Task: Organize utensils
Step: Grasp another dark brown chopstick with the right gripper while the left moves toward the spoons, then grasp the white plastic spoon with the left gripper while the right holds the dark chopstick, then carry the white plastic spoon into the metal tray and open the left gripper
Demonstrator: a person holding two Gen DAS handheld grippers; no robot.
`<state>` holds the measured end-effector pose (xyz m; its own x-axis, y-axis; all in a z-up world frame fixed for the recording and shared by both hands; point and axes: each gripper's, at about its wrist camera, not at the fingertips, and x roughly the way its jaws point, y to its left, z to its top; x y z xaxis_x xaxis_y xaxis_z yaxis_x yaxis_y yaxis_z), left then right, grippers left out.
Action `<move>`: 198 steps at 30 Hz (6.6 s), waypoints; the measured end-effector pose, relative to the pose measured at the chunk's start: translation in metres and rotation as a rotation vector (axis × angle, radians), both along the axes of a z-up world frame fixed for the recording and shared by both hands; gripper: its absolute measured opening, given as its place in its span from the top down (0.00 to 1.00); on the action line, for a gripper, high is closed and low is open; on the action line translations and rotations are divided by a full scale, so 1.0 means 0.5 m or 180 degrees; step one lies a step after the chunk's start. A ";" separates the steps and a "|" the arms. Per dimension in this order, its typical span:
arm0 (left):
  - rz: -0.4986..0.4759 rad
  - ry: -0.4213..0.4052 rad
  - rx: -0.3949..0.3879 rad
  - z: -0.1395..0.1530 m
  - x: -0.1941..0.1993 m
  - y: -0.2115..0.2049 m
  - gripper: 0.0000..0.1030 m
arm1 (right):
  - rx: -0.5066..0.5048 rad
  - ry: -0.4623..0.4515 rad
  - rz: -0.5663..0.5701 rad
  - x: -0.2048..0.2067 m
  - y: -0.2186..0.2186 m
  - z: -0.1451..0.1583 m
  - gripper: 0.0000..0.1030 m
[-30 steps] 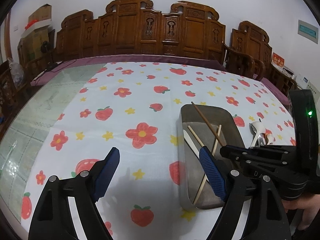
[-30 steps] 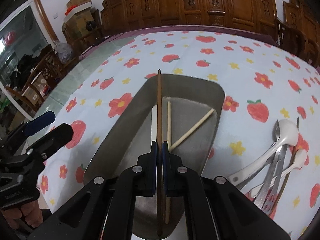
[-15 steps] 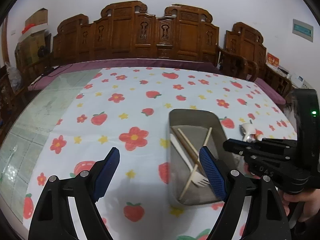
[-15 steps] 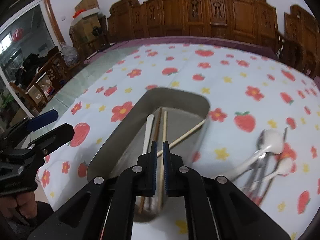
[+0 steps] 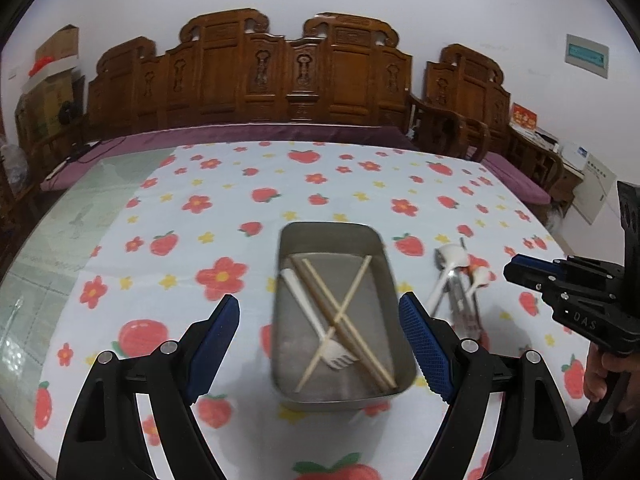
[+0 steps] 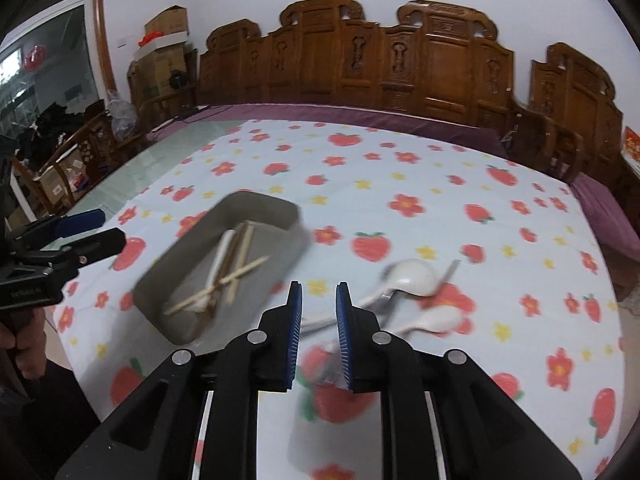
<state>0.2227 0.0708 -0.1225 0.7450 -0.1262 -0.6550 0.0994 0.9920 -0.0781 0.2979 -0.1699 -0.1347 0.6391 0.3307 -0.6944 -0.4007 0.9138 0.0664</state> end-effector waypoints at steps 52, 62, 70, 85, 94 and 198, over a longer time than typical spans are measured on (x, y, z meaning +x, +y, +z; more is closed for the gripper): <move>-0.0472 0.0167 0.0267 -0.058 0.010 -0.211 0.27 | -0.0610 0.0597 -0.0634 0.116 -0.129 -0.216 0.92; -0.0683 0.0304 0.0392 -0.071 0.058 -0.278 0.48 | -0.0449 0.0642 -0.0659 0.108 -0.197 -0.208 0.94; -0.0796 0.0548 0.0452 -0.112 0.135 -0.327 0.59 | -0.0304 0.0562 -0.0801 0.120 -0.252 -0.181 0.94; -0.0819 0.0965 0.0774 -0.199 0.233 -0.370 0.74 | 0.0006 0.0489 -0.0691 0.113 -0.275 -0.149 0.94; -0.0733 0.1120 0.0669 -0.221 0.266 -0.369 0.76 | 0.0064 0.0480 -0.0607 0.109 -0.266 -0.143 0.94; 0.0037 0.0247 0.0088 -0.027 0.115 0.048 0.99 | 0.0247 0.0492 0.0328 0.021 0.162 -0.062 0.94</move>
<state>0.2803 0.0949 -0.1358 0.6932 -0.0988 -0.7139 0.0825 0.9949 -0.0576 0.3084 -0.0889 -0.1656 0.4868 0.4453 -0.7515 -0.4716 0.8581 0.2029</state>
